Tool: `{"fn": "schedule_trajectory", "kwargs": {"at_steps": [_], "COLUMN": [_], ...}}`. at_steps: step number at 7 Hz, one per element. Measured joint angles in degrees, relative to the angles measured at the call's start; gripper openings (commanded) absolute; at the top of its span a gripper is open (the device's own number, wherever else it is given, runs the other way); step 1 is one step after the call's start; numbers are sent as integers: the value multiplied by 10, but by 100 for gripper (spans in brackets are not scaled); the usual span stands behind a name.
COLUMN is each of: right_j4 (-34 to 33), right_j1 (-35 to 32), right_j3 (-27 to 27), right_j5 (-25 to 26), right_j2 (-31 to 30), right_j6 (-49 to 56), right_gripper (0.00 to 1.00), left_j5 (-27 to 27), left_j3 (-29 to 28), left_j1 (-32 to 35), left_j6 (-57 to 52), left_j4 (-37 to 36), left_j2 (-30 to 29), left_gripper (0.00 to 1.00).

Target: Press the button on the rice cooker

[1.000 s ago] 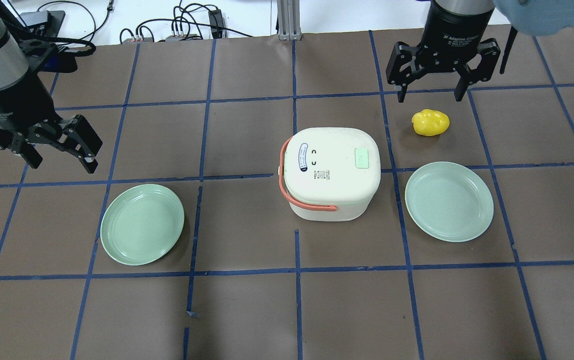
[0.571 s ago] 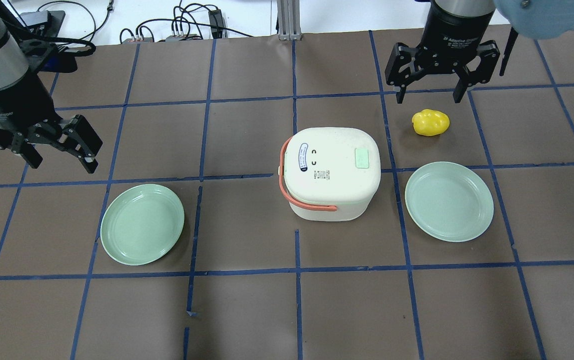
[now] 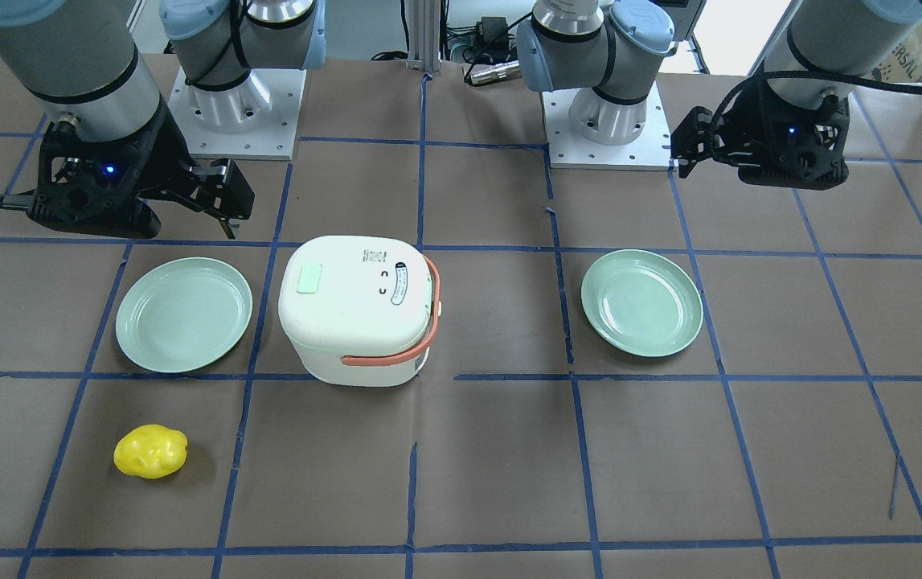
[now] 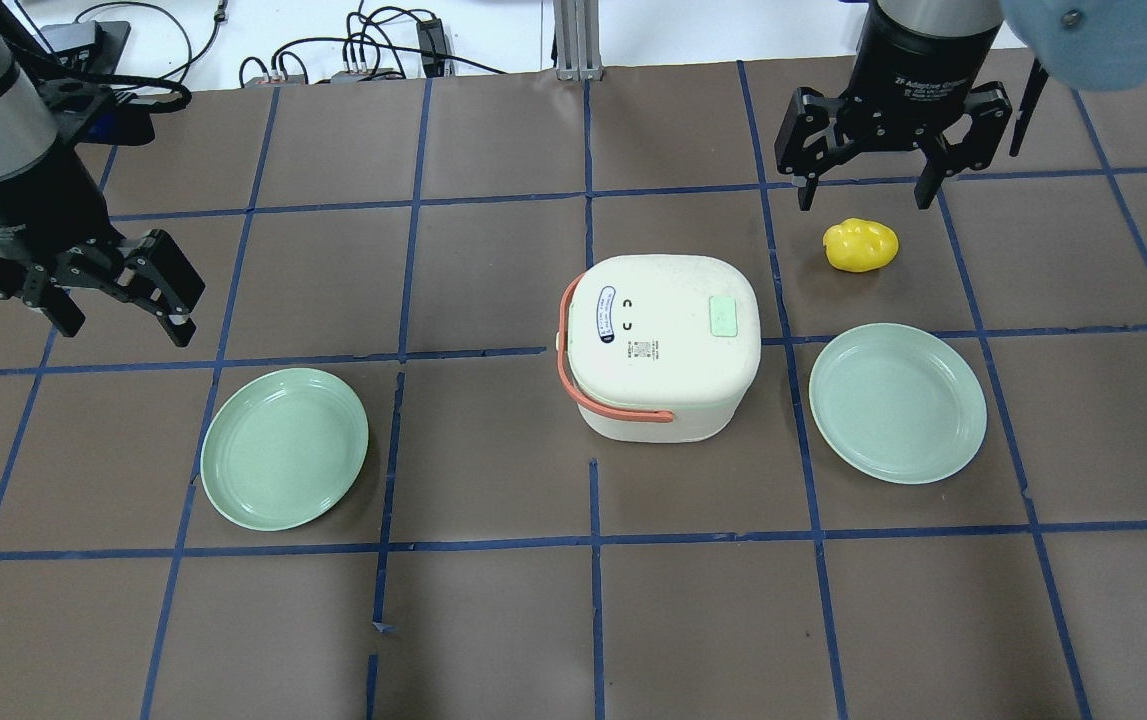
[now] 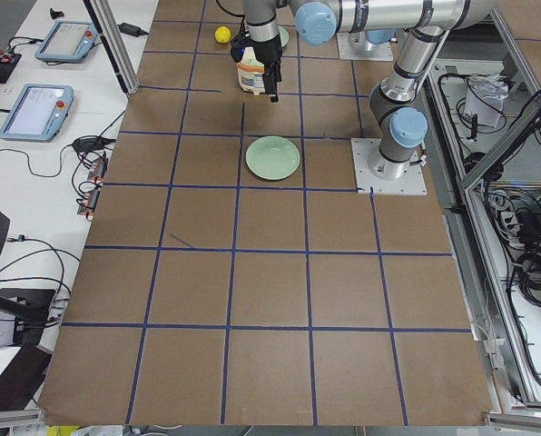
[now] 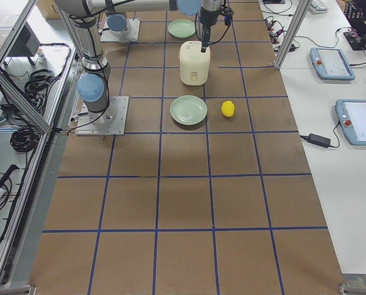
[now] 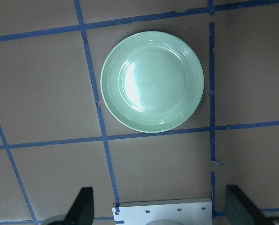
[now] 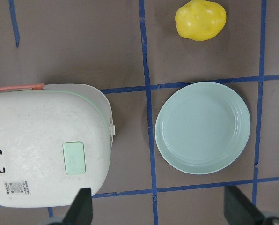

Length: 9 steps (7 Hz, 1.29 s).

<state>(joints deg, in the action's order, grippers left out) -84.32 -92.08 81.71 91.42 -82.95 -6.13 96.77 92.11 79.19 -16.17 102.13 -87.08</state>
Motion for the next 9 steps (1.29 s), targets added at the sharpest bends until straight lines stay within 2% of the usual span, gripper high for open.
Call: {"fn": "schedule_trajectory", "kwargs": {"at_steps": [4, 5, 6, 7, 8, 9], "right_j4": [-8, -25, -49, -73, -83, -84], "right_j1": [-12, -15, -27, -47, -64, -72], "right_j3": [0, -1, -2, -2, -1, 3], "right_j5": [-3, -5, -15, -31, -47, -62], "right_j2": [2, 3, 4, 7, 10, 17], "right_j6": [-13, -19, -33, -52, -68, -77], "right_gripper": [100, 97, 45, 16, 6, 6], "left_j5": [0, 0, 0, 0, 0, 0], "left_j3": [0, 0, 0, 0, 0, 0], "left_j1": [0, 0, 0, 0, 0, 0], "left_j6": [0, 0, 0, 0, 0, 0], "left_j4": [0, 0, 0, 0, 0, 0], "left_j2": [0, 0, 0, 0, 0, 0], "left_gripper": [100, 100, 100, 100, 100, 100]}}
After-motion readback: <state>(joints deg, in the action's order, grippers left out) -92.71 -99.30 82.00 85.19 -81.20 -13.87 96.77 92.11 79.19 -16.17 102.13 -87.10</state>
